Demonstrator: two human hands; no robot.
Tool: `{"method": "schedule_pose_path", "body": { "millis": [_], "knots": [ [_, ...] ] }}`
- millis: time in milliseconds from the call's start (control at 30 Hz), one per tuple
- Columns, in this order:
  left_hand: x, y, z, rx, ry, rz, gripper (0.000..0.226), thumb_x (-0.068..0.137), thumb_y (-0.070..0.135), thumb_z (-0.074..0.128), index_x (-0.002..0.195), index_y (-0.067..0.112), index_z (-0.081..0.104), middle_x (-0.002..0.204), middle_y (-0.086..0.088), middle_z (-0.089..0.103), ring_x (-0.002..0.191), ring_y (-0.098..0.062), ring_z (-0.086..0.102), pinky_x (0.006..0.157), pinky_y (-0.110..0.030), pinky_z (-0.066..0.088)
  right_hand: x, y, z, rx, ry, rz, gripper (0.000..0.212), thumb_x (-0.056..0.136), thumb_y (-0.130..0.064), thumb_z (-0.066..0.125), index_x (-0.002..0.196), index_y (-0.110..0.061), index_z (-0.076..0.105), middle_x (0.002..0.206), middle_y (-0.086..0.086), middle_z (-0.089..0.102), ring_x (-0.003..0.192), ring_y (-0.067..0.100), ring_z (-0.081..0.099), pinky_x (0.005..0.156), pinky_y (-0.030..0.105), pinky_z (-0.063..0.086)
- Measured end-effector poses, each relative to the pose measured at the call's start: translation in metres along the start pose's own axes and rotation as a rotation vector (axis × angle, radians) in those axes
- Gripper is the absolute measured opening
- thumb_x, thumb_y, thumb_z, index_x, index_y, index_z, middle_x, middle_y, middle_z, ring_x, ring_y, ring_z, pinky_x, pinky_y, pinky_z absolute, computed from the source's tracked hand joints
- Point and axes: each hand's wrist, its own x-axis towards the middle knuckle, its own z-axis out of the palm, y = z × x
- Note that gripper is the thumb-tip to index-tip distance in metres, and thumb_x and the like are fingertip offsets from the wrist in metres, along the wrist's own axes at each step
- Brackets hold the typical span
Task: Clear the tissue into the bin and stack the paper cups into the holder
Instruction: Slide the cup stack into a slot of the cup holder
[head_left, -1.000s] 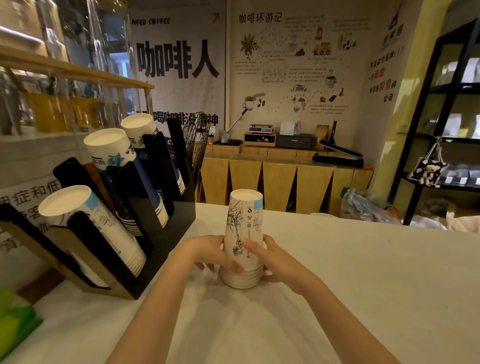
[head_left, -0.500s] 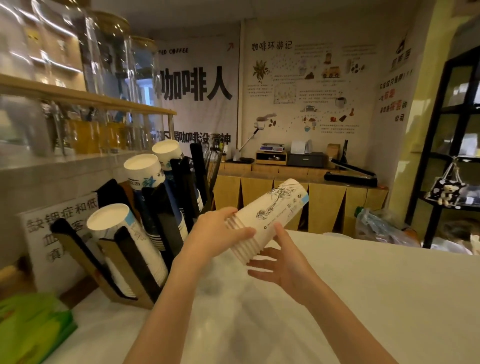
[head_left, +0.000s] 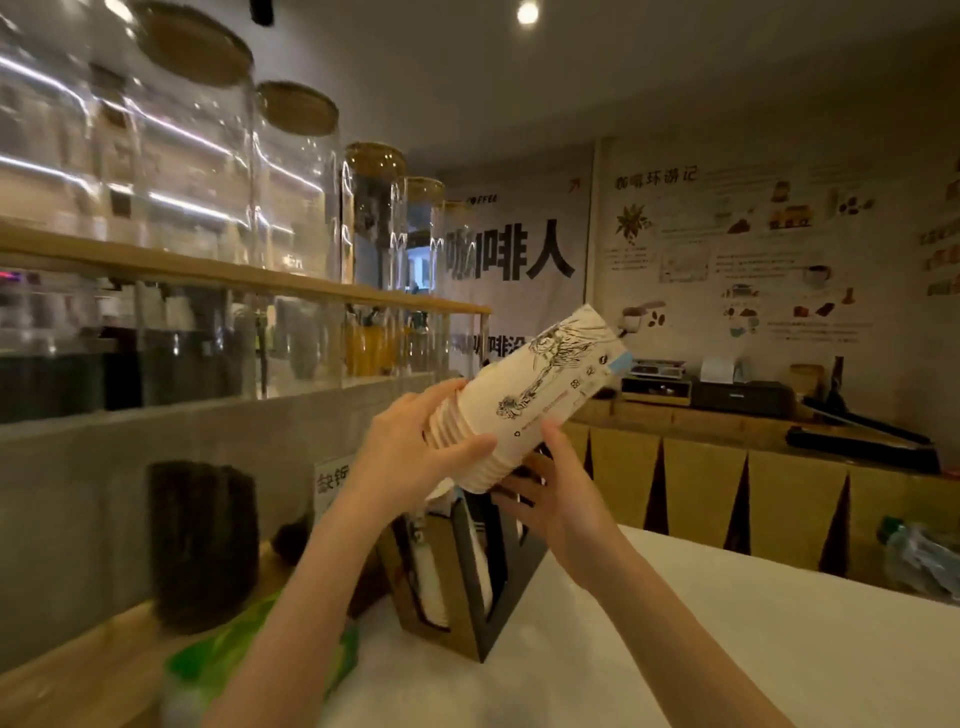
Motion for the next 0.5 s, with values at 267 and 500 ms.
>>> {"method": "schedule_pose_path", "body": {
  "millis": [267, 500],
  "knots": [
    [-0.009, -0.047, -0.013, -0.066, -0.080, -0.069, 0.062, 0.067, 0.050, 0.069, 0.122, 0.038, 0.043, 0.106, 0.017, 0.058, 0.094, 0.002, 0.056, 0.064, -0.009, 0.040, 0.004, 0.018, 0.038, -0.116, -0.051, -0.080, 0.060, 0.081, -0.054, 0.041, 0.137, -0.039, 0.024, 0.138, -0.002, 0.044, 0.120, 0.021, 0.046, 0.083, 0.029, 0.044],
    [-0.018, -0.073, 0.000, 0.024, -0.139, -0.169, 0.060, 0.066, 0.057, 0.065, 0.117, 0.033, 0.042, 0.120, 0.004, 0.062, 0.086, 0.001, 0.053, 0.060, -0.011, 0.038, 0.004, 0.032, 0.042, -0.192, 0.043, -0.025, 0.054, 0.094, -0.036, 0.034, 0.142, -0.025, 0.012, 0.145, 0.005, 0.032, 0.129, 0.026, 0.036, 0.086, 0.026, 0.036]
  ]
}}
